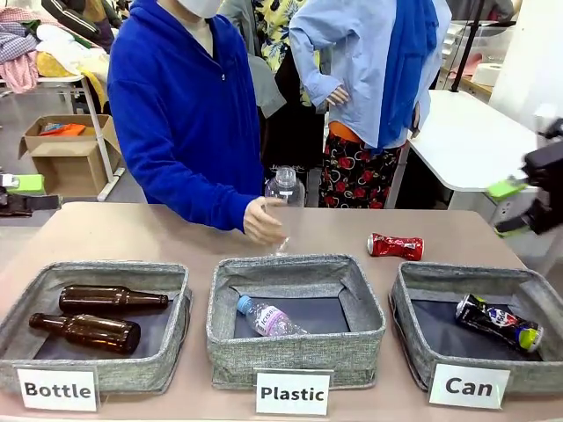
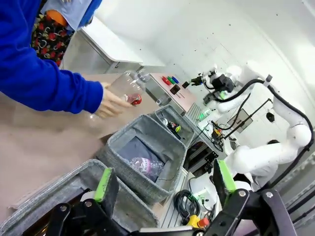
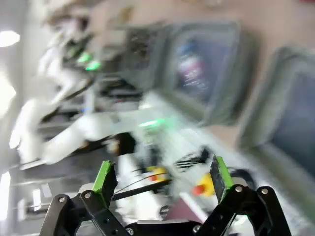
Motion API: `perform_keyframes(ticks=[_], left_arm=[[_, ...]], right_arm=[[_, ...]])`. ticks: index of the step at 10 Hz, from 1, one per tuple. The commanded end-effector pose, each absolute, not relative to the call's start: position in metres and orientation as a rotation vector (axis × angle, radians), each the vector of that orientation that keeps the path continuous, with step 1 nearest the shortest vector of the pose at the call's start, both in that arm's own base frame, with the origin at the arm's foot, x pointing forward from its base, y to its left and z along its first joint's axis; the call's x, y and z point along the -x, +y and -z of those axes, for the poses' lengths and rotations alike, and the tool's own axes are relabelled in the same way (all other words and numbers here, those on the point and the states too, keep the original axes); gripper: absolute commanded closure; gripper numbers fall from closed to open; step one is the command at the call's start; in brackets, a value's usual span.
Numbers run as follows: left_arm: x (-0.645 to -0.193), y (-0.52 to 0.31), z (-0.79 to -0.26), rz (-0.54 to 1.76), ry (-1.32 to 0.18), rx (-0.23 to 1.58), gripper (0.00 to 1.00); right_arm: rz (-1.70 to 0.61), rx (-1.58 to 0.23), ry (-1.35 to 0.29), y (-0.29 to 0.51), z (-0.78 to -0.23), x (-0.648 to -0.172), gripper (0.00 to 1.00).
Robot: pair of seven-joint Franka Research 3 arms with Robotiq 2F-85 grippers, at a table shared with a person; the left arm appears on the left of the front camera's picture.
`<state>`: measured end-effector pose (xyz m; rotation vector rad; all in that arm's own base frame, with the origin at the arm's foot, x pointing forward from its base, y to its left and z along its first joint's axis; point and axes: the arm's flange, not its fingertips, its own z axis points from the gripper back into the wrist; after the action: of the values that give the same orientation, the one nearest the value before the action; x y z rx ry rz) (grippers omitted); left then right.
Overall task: Sort the can waste into the basket.
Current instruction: Pick up the can waste from the table and place it in the right Fabric basket.
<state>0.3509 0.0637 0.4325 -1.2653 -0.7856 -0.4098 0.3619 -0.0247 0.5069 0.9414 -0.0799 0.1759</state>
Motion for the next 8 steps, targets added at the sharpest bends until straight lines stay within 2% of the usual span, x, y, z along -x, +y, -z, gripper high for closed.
perform_keyframes(ticks=[1,2,4,5,6,8], left_arm=[[-0.349,0.063,-0.434,0.406,-0.782,1.272,0.00],[-0.349,0.063,-0.434,0.406,-0.782,1.272,0.00],[-0.349,0.063,-0.434,0.406,-0.782,1.272,0.00],[-0.349,0.063,-0.434,0.406,-0.782,1.272,0.00],[-0.349,0.063,-0.434,0.406,-0.782,1.272,0.00],[-0.349,0.063,-0.434,0.406,-0.782,1.272,0.00]], right_arm=[[-0.124,-0.467,-0.120,-0.019,-0.487,-0.415,0.00],[-0.085,-0.371,-0.115,-0.016,-0.480,-0.427,0.00],[-0.053,-0.397,-0.130,-0.021,-0.469,-0.430,0.00],[-0.101,-0.659,-0.152,-0.030,-0.475,-0.407,0.00],[-0.132,-0.396,-0.160,-0.020,-0.472,-0.439,0.00],[-0.132,-0.396,-0.160,-0.020,-0.472,-0.439,0.00]])
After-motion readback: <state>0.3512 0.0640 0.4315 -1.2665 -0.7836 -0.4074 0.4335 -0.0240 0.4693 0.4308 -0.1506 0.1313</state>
